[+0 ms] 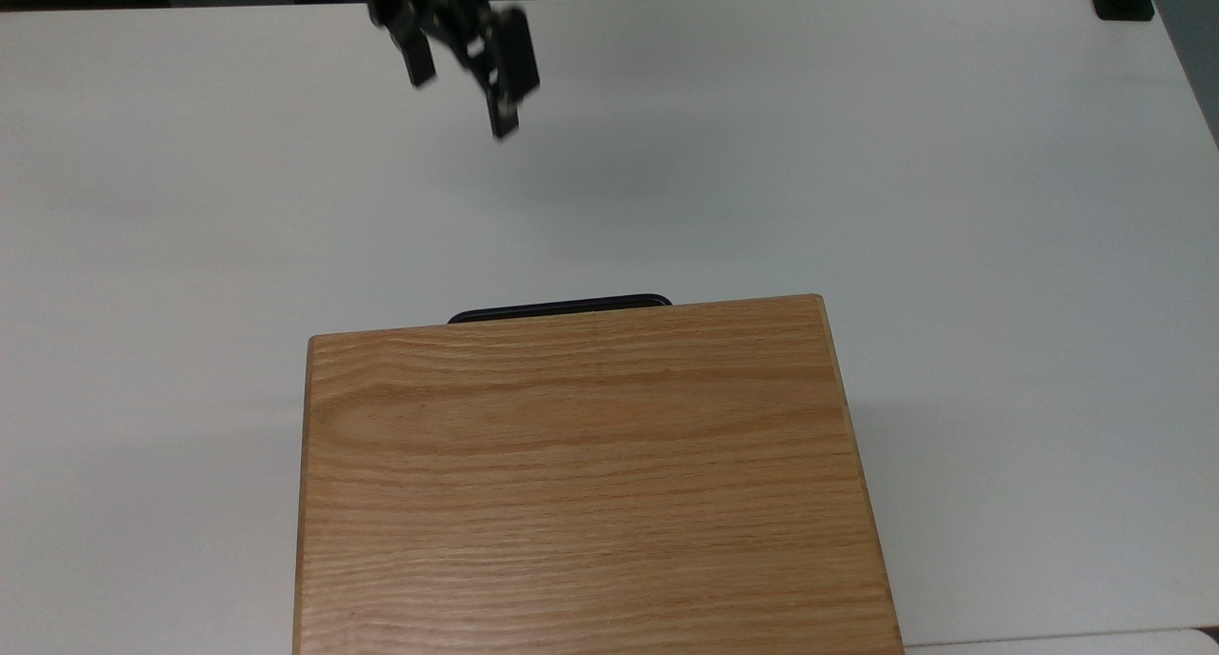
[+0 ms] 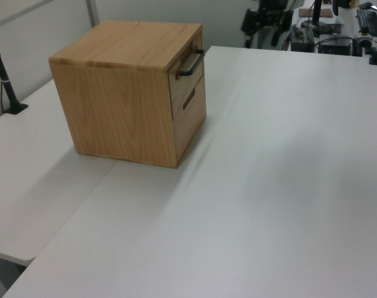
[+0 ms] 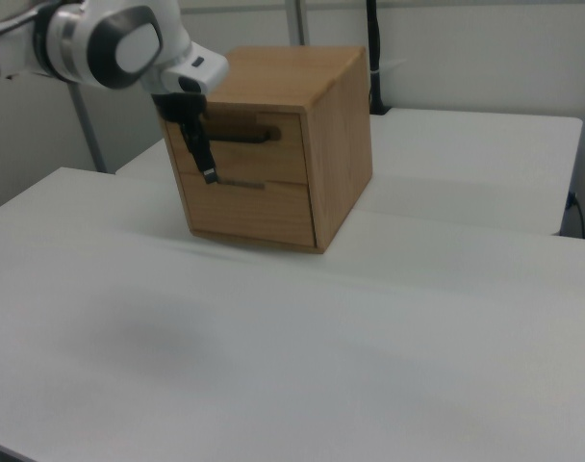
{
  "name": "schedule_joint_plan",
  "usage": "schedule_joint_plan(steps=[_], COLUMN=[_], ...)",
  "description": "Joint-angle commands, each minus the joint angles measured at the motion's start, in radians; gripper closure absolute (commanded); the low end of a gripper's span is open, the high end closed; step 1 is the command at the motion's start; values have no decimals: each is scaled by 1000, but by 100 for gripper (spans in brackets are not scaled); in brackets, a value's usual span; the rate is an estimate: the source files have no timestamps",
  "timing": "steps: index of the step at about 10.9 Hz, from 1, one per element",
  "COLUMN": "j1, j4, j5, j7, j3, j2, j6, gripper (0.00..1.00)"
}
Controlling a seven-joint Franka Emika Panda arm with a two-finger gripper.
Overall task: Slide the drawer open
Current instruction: 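Move the gripper down to the black handle of the upper drawer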
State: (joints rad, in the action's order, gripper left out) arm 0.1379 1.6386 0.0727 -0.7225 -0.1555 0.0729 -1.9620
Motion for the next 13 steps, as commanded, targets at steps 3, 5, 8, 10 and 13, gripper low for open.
schedule_joint_plan(steps=[3,5,8,10,13], j1=[55,72,98,98,98], j4=[-6,-8,-11,-16,-52], j5=[39,45,64,61,58], j7=[-639,-692,-696,-698,-715], j3=[5,5,5,5,5], j2=[134,148,185,206,237], j6=[-388,-472,-572,-587,-597], gripper=[0,5,16,25,53])
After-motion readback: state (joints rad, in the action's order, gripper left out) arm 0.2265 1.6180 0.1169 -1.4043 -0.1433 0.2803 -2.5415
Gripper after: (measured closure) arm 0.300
